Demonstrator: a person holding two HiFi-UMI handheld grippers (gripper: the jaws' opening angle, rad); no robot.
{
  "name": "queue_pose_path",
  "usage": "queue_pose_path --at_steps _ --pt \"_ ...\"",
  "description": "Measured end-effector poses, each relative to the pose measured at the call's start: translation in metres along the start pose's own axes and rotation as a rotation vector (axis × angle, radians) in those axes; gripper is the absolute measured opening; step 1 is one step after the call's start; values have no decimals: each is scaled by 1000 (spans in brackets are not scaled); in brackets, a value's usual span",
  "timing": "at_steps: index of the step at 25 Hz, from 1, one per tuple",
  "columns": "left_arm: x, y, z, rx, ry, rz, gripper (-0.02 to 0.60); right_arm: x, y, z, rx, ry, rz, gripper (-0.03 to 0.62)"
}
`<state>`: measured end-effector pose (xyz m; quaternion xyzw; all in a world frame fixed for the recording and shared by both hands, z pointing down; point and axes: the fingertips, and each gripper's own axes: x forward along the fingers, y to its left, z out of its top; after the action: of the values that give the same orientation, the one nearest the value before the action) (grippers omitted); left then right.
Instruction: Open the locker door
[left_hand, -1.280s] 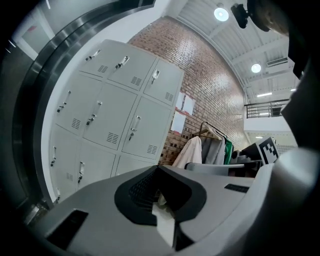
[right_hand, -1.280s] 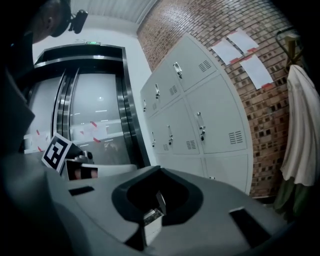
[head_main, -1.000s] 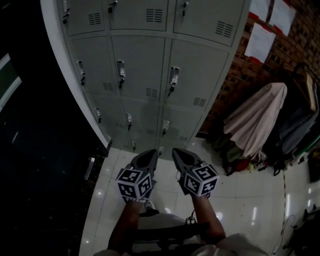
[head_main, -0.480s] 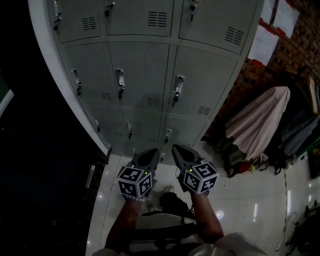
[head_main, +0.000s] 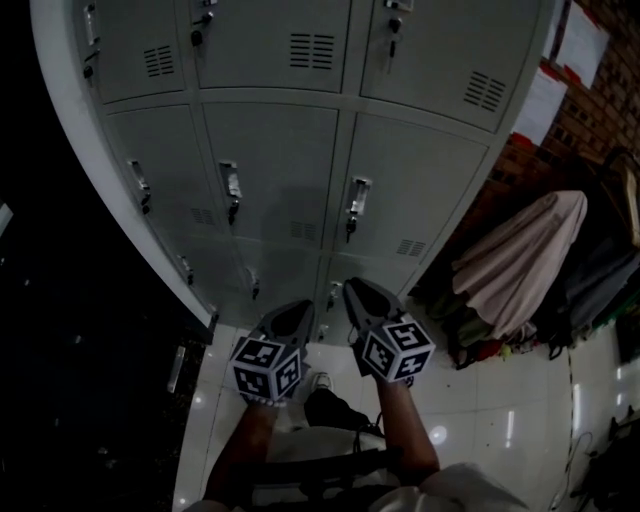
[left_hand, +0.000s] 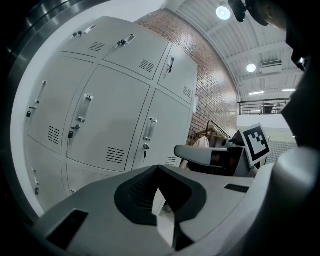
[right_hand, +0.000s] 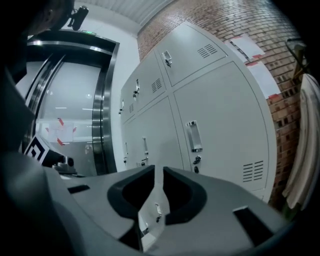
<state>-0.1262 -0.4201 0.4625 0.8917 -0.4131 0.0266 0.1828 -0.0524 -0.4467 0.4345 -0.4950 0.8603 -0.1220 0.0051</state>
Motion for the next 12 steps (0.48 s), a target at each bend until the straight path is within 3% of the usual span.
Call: queue_pose_path --at_steps 5,12 --pt "29 20 12 -1 -5 -6 -8 40 -30 16 -13 -24 -46 195" --pt "67 48 34 1 -12 -9 -8 87 -66 43 -55 -56 -113 238"
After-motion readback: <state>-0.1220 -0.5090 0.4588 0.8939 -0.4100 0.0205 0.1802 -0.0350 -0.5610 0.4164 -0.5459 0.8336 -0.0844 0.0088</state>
